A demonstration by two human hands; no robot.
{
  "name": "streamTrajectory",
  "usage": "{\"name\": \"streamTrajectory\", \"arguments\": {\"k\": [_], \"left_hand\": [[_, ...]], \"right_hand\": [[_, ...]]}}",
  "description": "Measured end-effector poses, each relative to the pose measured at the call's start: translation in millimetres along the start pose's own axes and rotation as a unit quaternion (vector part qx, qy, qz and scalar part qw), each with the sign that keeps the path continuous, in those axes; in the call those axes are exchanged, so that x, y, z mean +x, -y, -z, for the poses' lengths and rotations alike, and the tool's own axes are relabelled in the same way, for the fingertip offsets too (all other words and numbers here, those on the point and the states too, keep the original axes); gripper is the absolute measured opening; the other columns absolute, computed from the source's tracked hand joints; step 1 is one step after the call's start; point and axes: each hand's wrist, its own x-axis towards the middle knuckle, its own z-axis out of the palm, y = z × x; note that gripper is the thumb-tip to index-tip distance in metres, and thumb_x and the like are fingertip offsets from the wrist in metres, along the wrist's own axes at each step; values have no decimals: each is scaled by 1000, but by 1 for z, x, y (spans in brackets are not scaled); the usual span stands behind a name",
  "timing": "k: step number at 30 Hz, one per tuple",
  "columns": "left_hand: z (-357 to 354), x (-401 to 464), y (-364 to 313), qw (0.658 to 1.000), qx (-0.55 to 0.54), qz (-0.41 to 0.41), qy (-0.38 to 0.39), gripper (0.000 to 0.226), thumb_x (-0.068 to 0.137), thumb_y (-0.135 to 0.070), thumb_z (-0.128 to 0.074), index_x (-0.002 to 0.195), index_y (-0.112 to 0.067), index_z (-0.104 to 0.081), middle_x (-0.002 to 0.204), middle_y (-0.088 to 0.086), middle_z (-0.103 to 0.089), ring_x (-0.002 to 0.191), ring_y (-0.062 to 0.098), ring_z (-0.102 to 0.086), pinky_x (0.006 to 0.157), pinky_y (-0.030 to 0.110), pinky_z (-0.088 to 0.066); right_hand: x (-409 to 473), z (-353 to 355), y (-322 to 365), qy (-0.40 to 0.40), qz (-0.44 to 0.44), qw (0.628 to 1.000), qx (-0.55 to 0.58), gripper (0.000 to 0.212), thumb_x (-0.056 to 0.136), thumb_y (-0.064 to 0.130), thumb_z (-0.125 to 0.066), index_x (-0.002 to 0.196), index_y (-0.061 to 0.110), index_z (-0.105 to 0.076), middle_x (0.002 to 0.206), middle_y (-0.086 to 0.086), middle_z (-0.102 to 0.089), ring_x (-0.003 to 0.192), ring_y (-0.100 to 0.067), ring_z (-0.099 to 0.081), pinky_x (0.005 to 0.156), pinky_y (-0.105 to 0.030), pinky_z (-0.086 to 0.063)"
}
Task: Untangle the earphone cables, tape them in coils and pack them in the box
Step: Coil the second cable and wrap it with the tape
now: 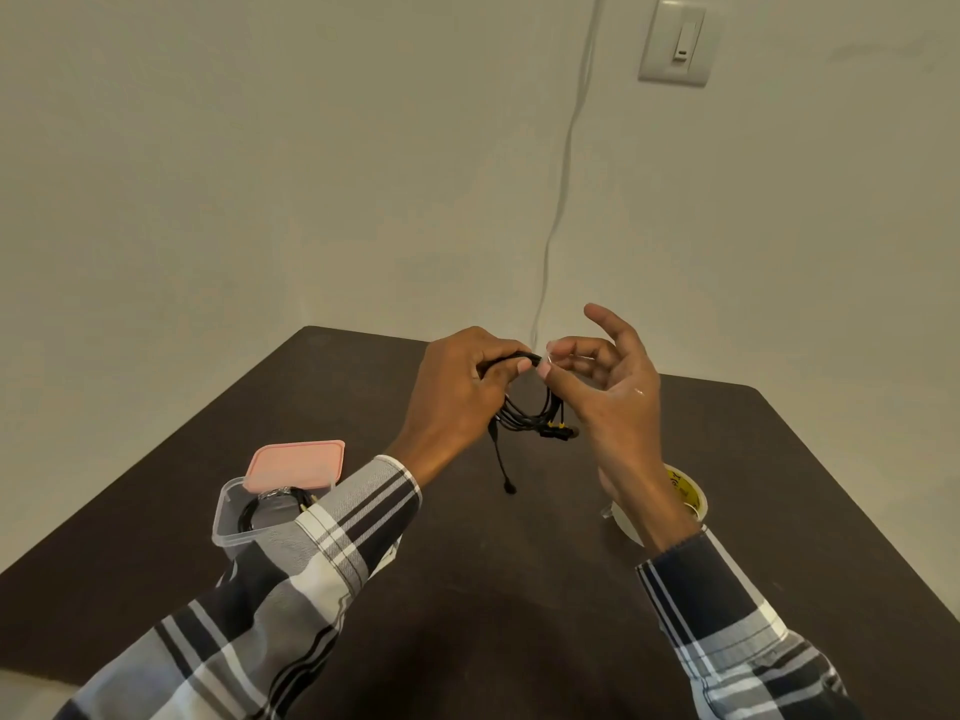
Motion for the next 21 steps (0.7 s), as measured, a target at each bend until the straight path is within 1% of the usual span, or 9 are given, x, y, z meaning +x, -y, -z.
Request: {"name": "streamTrajectory", "arguments": {"k": [2, 5, 8, 10, 12, 15, 16, 19, 21], "left_hand": [[-2, -1, -1, 1000, -6, 0, 0, 14, 91, -18, -68, 100, -19, -78, 77, -6, -67, 72, 14, -64, 71, 40, -54], [-5, -3, -1, 1000, -18, 8, -1, 14, 91, -18, -68, 100, -20, -78, 77, -6, -68, 72, 13, -64, 71, 39, -54], [-8, -6, 1, 999, -32, 19, 6, 14, 91, -19, -68, 101, -22, -77, 79, -4, -69, 72, 12, -65, 72, 40, -55], [-8, -8, 2, 998, -55, 25, 14, 14, 91, -19, -68, 102, -22, -77, 81, -2, -70, 71, 13, -66, 72, 41, -56], [-7, -10, 2, 996, -83, 31, 22, 15, 91, -19, -68, 102, -23, -77, 79, -2, -70, 69, 15, -67, 70, 37, -57], [-7, -12, -4, 992, -114, 51, 21, 12, 87, -24, -73, 98, -23, -78, 79, -10, -71, 65, 11, -67, 65, 23, -54], [-8, -13, -6, 991, -118, 58, 18, 12, 85, -28, -75, 96, -25, -78, 77, -10, -72, 64, 12, -67, 62, 24, -54], [-11, -14, -12, 992, -103, 77, 10, 14, 79, -41, -77, 88, -30, -78, 70, -3, -73, 61, 23, -66, 56, 36, -54], [-15, -13, -14, 993, -82, 88, 11, 23, 78, -47, -76, 85, -26, -80, 64, -2, -72, 56, 20, -65, 54, 34, -52]], "right_hand": [[1, 1, 0, 2, -6, 1000, 8, 66, 83, 1, -78, 139, 18, -48, 101, -5, -74, 90, -16, -73, 88, -30, -58], [0, 2, -1, 2, -16, 1000, 16, 65, 85, 0, -76, 141, 17, -46, 103, -6, -73, 83, -15, -74, 84, -29, -59], [-1, 3, -2, 3, -24, 1000, 12, 67, 86, 0, -75, 143, 17, -44, 104, -5, -72, 85, -18, -75, 83, -32, -60], [-1, 4, -2, 4, -34, 999, 26, 72, 86, -1, -75, 147, 16, -41, 105, -9, -72, 84, -19, -75, 80, -34, -62], [-1, 7, -3, 5, -36, 999, 26, 78, 85, -1, -75, 150, 17, -37, 105, -11, -72, 84, -20, -75, 79, -34, -61], [1, 9, -3, 8, -19, 1000, -24, 86, 83, 4, -79, 154, 21, -33, 103, -3, -75, 87, -16, -75, 87, -34, -60], [1, 10, -3, 10, -11, 999, -49, 89, 82, 6, -80, 155, 23, -31, 103, 0, -75, 89, -14, -75, 88, -33, -59], [0, 11, -3, 18, 17, 991, -134, 93, 82, 12, -81, 156, 27, -26, 106, 9, -73, 92, -3, -73, 87, -22, -58], [-1, 12, -5, 20, 45, 982, -182, 90, 86, 11, -77, 157, 27, -24, 105, 16, -70, 93, 4, -70, 88, -19, -57]]}}
